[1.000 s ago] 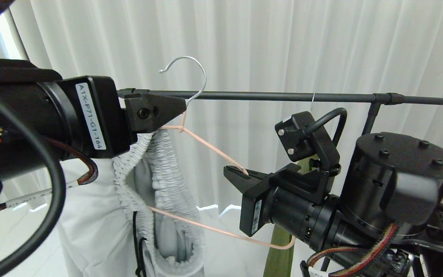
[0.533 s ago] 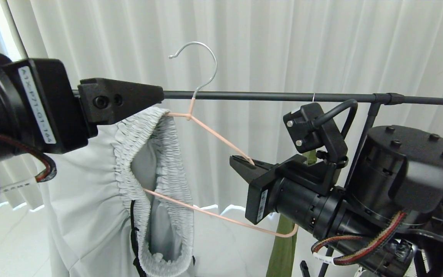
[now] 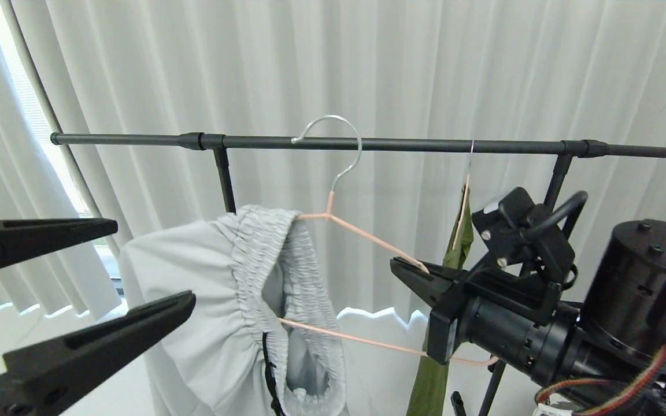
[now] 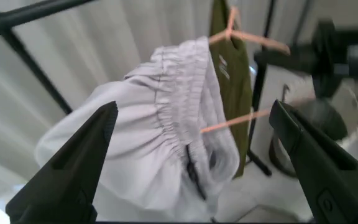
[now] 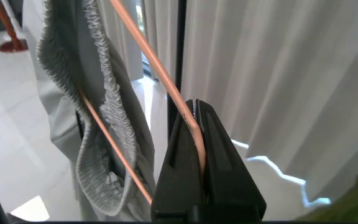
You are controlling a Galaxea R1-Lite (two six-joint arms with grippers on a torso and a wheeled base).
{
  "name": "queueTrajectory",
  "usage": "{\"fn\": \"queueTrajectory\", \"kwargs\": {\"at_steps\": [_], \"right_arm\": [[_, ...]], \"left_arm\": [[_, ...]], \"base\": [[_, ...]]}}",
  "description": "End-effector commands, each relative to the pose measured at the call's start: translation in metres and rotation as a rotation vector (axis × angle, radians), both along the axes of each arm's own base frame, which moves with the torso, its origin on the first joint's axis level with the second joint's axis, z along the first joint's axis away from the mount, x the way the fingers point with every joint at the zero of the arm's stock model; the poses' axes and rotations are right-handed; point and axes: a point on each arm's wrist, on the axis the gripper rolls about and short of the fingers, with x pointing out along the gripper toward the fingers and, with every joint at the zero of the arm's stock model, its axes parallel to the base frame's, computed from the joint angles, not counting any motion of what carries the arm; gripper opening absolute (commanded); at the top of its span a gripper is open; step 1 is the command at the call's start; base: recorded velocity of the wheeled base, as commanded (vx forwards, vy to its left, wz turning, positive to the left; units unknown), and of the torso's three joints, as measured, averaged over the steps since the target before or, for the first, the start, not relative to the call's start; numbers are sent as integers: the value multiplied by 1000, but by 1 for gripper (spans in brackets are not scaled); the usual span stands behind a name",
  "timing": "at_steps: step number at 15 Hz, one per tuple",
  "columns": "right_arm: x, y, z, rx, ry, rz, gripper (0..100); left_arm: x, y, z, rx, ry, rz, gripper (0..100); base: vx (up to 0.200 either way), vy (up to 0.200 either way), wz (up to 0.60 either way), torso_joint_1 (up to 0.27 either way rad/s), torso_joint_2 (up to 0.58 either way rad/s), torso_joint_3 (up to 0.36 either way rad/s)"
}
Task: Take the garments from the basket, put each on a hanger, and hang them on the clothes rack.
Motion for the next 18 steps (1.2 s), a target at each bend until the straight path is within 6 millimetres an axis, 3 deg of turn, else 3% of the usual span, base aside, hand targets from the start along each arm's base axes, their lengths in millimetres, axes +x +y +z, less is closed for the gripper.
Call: {"fn": "queueTrajectory", "kwargs": {"at_steps": [1, 4, 7, 11, 18], "right_arm": [[-14, -20, 1, -7, -21, 18, 0], [-29, -43, -10, -67, -49, 74, 0], [-52, -51, -18, -88, -50, 152, 0], [-65, -48, -22, -101, -52, 221, 0], [-73, -44, -22, -102, -53, 267, 0]], "left_arm": [[-5, 9, -10, 2, 11, -15, 100], [-3, 7, -34, 41, 104, -123, 100], [0, 1, -48, 58, 191, -232, 100], [-1, -2, -69, 115, 257, -339, 100], [10, -19, -77, 155, 255, -458, 100]], "base": [[0, 0, 0, 0, 0, 0], [0, 0, 0, 0, 0, 0], [0, 0, 0, 0, 0, 0], [0, 0, 0, 0, 0, 0], [0, 0, 0, 0, 0, 0]]}}
